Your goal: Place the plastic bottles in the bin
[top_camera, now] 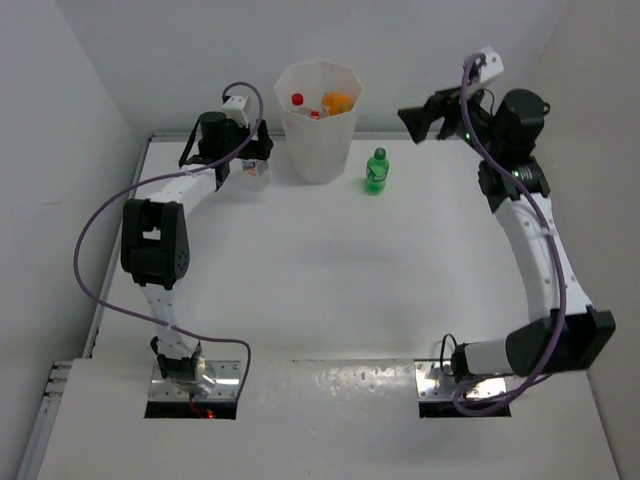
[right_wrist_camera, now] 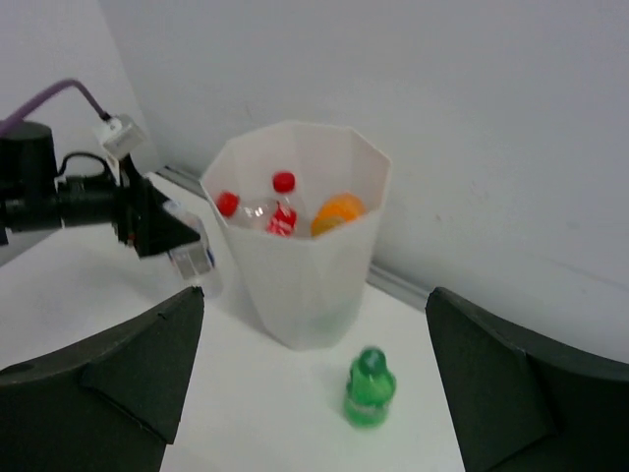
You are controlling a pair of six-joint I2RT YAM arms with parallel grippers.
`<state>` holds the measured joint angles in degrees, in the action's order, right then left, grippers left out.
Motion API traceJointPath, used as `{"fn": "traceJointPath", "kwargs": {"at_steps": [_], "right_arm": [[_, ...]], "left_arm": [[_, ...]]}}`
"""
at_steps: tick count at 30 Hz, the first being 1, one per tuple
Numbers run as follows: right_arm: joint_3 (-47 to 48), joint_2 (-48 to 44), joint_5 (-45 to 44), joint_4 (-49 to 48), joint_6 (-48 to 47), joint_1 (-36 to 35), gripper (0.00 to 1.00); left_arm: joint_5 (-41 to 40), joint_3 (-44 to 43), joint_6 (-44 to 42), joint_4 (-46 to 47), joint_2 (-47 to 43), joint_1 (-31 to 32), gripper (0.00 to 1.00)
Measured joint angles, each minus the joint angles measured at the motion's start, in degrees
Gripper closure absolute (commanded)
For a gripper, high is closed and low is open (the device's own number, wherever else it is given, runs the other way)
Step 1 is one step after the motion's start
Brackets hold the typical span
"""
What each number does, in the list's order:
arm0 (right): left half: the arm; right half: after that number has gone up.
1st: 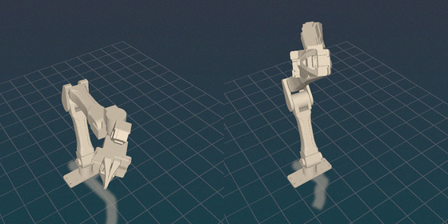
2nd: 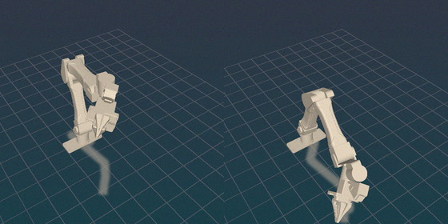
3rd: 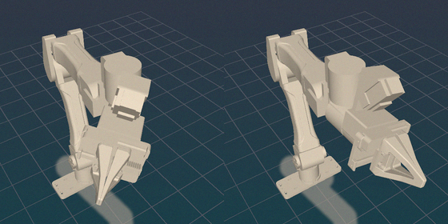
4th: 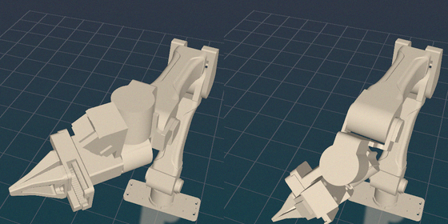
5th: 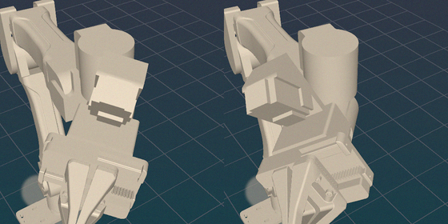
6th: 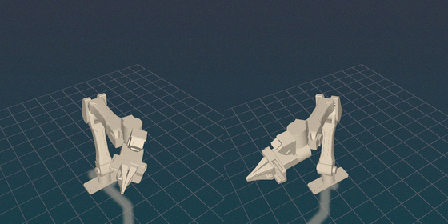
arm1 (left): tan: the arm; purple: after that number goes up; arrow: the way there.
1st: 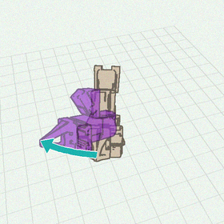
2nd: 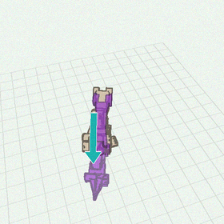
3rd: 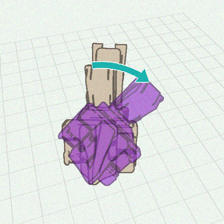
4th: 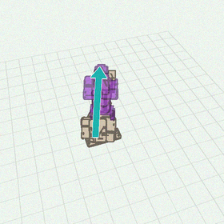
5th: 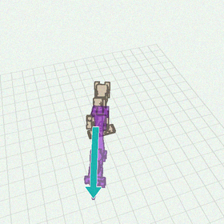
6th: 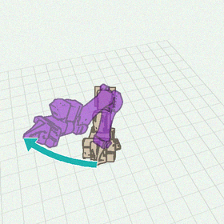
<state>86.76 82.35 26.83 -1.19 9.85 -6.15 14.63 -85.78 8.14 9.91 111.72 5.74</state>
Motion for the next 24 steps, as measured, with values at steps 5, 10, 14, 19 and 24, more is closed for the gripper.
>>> {"fn": "traceJointPath", "kwargs": {"at_steps": [5,10,14,19,24], "right_arm": [[-15.9,-11.0,0.9,4.2,-1.4,5.4,0.07],[-25.4,-14.7,2.3,7.8,-1.6,9.6,0.07],[-30.4,-16.4,2.4,9.0,-1.0,10.5,0.07],[-33.2,-16.5,1.8,9.9,-0.8,10.5,0.07],[-33.9,-15.9,1.5,9.8,-0.8,10.4,0.06]], "left_arm": [[-2.5,-2.0,0.0,-1.1,3.3,0.2,0.34],[-2.0,-2.1,-0.5,-1.4,3.0,-0.1,0.79],[-1.6,-1.9,-0.9,-4.3,0.0,-0.8,0.86],[-1.3,-2.9,0.1,-7.1,-8.9,-2.7,0.87],[0.2,-15.7,4.2,-6.5,-14.4,-3.2,0.84]]}}
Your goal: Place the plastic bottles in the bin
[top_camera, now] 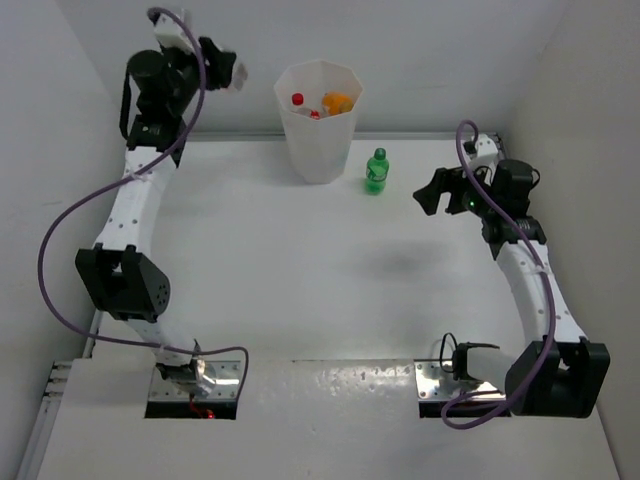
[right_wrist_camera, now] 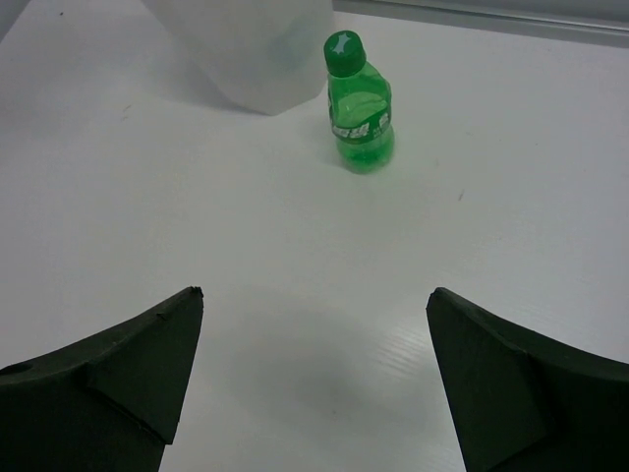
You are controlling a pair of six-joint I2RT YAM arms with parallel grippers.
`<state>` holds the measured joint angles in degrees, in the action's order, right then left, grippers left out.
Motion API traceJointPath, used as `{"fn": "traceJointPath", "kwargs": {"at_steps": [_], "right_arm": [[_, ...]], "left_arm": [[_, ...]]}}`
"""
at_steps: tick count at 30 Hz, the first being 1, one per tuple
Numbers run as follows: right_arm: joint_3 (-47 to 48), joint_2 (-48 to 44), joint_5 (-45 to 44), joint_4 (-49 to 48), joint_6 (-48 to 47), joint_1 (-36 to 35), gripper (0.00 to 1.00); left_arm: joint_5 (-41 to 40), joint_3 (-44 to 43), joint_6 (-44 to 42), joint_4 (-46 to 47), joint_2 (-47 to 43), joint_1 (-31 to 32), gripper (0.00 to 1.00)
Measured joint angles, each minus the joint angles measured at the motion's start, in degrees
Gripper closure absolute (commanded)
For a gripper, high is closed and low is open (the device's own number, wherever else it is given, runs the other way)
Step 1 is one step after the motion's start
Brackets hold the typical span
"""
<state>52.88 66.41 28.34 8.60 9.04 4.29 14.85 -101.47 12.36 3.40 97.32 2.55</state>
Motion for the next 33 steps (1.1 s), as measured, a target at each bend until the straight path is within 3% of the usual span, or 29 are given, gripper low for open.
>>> {"fn": "traceJointPath", "kwargs": {"at_steps": [5,10,16,18,21,28,33], "right_arm": [[-1.2,1.1,-0.7,-1.2,-0.3,-0.3,0.06],[-3.3,3.1,-1.3,-2.2,-1.9,-0.5,0.05],[-3.8,5.6,-2.2,-3.1,-4.0,-1.2,0.04],[-3.8,6.5,-2.4,-3.7,-4.4,-1.5,0.02],[-3.8,7.6,-2.7,-4.4,-5.1,-2.0,0.00],[-4.6,9.9,-2.4,-7.8,-7.0,-3.3,0.00],[-6.3,12.4,-2.2,-14.4,-7.4,-4.2,0.00]], "left_arm": [[3.4,-9.5,6.5,7.4,-0.9,2.8,0.82],[4.5,-17.5,8.7,10.6,6.0,8.0,0.78],[4.1,-18.5,5.9,8.5,15.4,12.3,0.71],[3.0,-18.1,4.7,7.1,18.0,13.0,0.56],[1.3,-17.9,4.0,5.7,20.5,13.1,0.00],[0.8,-22.3,5.0,4.9,21.0,12.9,0.00],[0.8,-24.3,6.4,4.6,16.5,12.4,0.00]]}}
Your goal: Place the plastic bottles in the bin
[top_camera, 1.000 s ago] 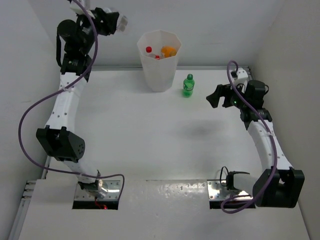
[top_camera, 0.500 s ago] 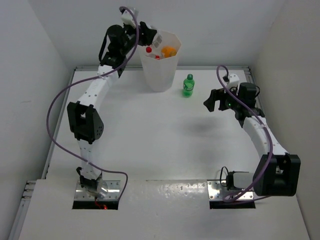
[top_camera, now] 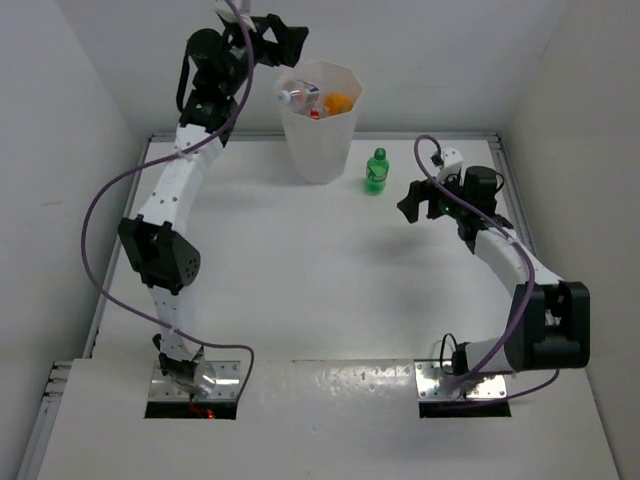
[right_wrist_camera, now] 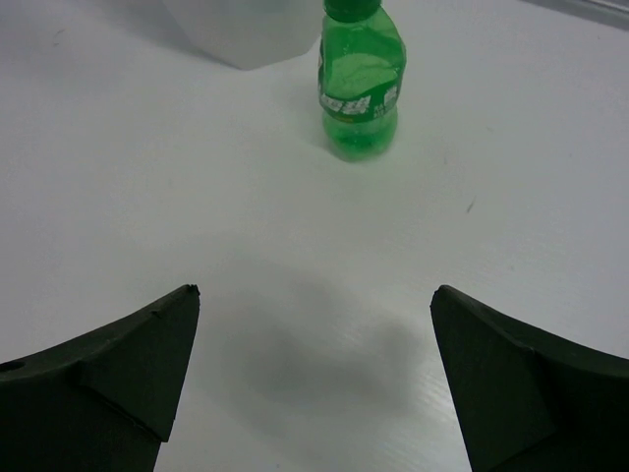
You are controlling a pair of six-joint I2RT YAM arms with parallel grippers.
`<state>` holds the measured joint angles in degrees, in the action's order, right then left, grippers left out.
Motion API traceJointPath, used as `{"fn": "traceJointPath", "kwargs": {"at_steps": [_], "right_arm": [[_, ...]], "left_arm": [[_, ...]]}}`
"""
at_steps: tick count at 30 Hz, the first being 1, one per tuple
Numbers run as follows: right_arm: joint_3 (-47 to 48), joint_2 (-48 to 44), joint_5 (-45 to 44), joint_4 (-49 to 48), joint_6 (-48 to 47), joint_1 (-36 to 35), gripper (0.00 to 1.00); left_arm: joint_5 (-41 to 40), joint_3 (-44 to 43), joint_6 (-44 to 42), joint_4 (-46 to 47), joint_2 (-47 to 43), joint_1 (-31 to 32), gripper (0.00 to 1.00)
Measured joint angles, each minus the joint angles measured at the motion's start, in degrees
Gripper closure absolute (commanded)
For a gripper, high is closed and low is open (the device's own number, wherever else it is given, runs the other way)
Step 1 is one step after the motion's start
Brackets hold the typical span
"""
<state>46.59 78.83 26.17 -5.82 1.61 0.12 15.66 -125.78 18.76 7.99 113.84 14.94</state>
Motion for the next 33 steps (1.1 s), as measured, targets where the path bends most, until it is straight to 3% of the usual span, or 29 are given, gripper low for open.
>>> {"fn": "traceJointPath", "kwargs": {"at_steps": [6,14,20,29,32,33], "right_arm": [[0.9,7.4,0.5,-9.8,-1.5,-2.5,0.00],[8.2,20.9,1.8,-19.6,-2.0,-3.3,0.00],[18.0,30.0,2.5,-24.0,-1.1,-4.0,0.00],[28.0,40.7,3.0,-26.1,-0.4,-6.2,0.00],[30.1,44.2,2.9,-26.1,-0.7,-6.8,0.11],[30.5,45.1,2.8,-26.1,-1.0,-7.0,0.21]], "left_arm": [[0.0,3.9,1.2,-1.1,-12.3,-4.2,0.00],[1.0,24.5,2.6,-0.1,-29.4,-11.2,0.00],[2.4,34.3,4.2,-3.3,-30.8,-14.0,0.00],[3.6,36.0,9.4,-4.7,-30.8,-19.5,0.00],[4.4,36.1,10.6,-4.5,-30.8,-20.2,0.00],[4.5,36.1,11.0,-4.5,-30.7,-20.3,0.00]]}}
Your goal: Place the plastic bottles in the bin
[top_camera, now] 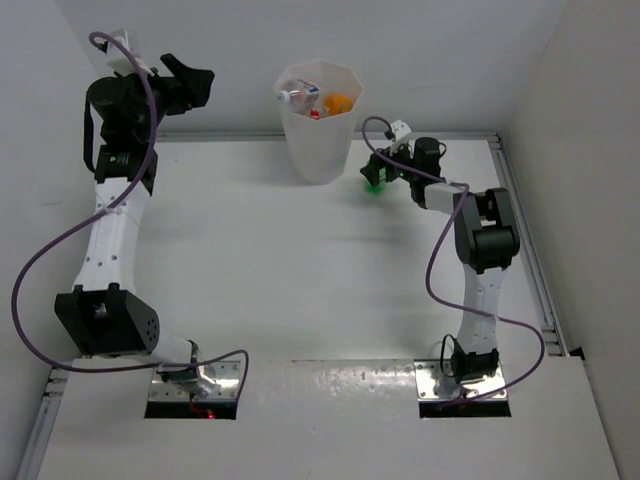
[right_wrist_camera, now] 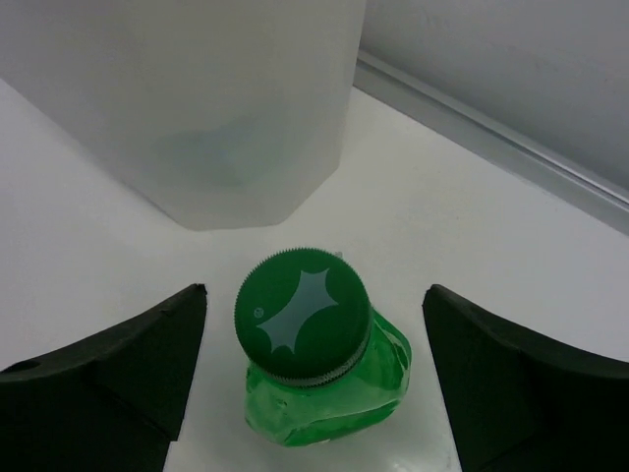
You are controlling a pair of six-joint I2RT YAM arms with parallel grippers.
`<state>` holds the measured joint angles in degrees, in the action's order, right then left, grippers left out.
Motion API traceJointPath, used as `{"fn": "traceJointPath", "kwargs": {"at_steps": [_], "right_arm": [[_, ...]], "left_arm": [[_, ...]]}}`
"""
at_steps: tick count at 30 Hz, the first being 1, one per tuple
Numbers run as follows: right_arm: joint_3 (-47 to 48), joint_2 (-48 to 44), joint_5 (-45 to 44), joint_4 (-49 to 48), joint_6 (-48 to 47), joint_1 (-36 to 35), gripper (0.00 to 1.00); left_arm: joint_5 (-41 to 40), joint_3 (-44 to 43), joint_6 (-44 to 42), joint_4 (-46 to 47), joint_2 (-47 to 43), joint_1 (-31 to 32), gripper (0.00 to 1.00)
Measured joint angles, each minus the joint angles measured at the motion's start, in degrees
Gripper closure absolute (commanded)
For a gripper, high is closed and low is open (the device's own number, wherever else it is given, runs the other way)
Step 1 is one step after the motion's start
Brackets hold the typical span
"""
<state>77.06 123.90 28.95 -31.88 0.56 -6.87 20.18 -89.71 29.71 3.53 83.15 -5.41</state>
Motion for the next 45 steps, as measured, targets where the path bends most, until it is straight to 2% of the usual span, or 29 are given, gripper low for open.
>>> {"fn": "traceJointPath", "kwargs": {"at_steps": [6,7,10,13,17,21,25,31,35,36,38,39,40,43,44,45], "right_arm": [[0.2,1.6,-1.5,1.1,-1.9,-0.5,0.52],[0.2,1.4,-1.7,1.2,-2.1,-0.5,0.62],[0.1,-0.1,-1.9,3.0,-2.1,-0.4,0.76],[-0.3,-4.6,-1.5,5.9,-0.6,0.0,0.80],[-0.3,-16.2,0.0,7.2,4.6,1.2,0.92],[7.7,-25.1,1.2,5.4,9.9,1.3,0.95],[21.8,-24.8,0.9,1.8,12.5,-1.7,0.95],[41.0,-11.8,-2.3,0.4,12.5,-7.5,0.95],[47.9,-0.8,-5.4,2.9,10.6,-9.6,0.95],[48.3,1.4,-6.3,3.6,9.7,-9.9,0.93],[48.4,4.7,-7.5,5.5,8.0,-10.3,0.80],[48.4,5.9,-8.0,6.3,7.2,-10.5,0.70],[48.4,7.0,-8.3,7.0,6.5,-10.6,0.52],[48.4,8.3,-9.5,8.6,5.4,-10.9,0.36],[48.4,8.3,-9.6,8.9,5.3,-11.0,0.19],[48.6,8.2,-9.7,8.8,5.2,-11.0,0.14]], "left_arm": [[0.6,1.6,0.8,0.4,0.1,-0.3,0.00],[0.7,2.2,0.8,0.4,0.0,-0.3,0.00],[1.0,4.5,0.5,0.5,-0.4,-0.3,0.00],[1.1,8.0,-0.2,0.5,-2.3,-0.3,0.00],[1.0,12.2,-1.0,0.6,-5.7,-0.3,0.00],[1.8,14.7,-0.6,1.1,-8.1,-0.7,0.00],[2.4,16.6,0.3,1.7,-8.8,-1.2,0.00],[3.5,17.0,1.3,1.8,-8.8,-1.8,0.00],[4.3,18.2,2.4,2.7,-8.8,-2.3,0.00],[4.4,18.8,2.5,3.0,-8.8,-2.5,0.00],[4.6,19.8,2.7,3.0,-8.8,-2.6,0.00],[4.7,20.2,2.8,2.9,-8.8,-2.6,0.00],[4.7,20.4,2.8,2.7,-8.8,-2.7,0.00],[4.9,20.5,3.0,2.7,-8.9,-2.9,0.00],[5.0,20.5,3.0,2.5,-9.0,-3.0,0.00],[5.0,20.5,2.9,2.4,-9.1,-3.0,0.00]]}}
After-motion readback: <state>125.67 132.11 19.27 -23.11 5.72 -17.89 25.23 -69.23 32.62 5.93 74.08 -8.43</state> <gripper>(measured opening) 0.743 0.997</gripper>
